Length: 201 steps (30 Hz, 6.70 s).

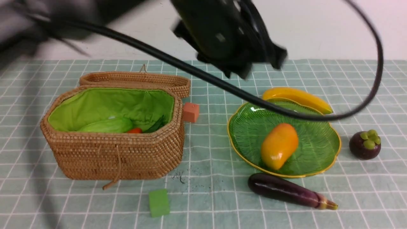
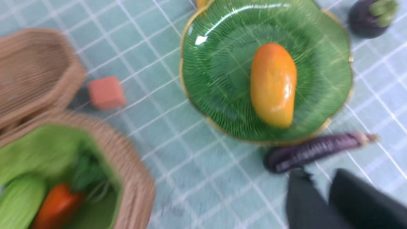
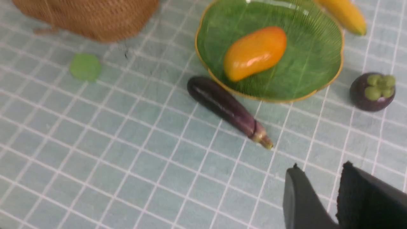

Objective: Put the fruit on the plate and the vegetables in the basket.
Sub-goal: Grab a tomato with your right arm and place it on the plate on the right, then use the right arm to grab a mangosteen and put it into the right plate, then use the right arm to grab a banana and put it into the right plate

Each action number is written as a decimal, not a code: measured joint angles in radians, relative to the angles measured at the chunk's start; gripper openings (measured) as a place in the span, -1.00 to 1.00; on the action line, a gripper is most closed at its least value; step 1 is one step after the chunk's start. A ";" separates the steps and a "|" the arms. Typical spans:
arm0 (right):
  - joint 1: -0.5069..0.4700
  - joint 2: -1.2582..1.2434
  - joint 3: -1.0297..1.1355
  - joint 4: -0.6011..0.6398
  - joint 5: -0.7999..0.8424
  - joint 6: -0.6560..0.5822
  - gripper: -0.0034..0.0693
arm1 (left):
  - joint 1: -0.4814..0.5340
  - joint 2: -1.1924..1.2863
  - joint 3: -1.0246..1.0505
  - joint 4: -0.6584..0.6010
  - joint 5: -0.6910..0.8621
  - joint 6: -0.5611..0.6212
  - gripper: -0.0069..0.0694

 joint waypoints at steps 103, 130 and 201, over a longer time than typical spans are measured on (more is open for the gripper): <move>0.185 1.312 -0.859 0.727 -0.583 -1.076 0.04 | 0.000 -1.291 1.350 0.380 -0.546 -0.527 -0.85; -0.542 0.924 -0.469 0.029 -0.055 0.017 -0.46 | 0.000 -1.287 1.349 0.183 -0.596 -0.163 -0.85; -0.627 1.616 -1.181 0.459 -0.104 -0.899 0.62 | 0.000 -1.281 1.349 0.165 -0.702 -0.157 -0.81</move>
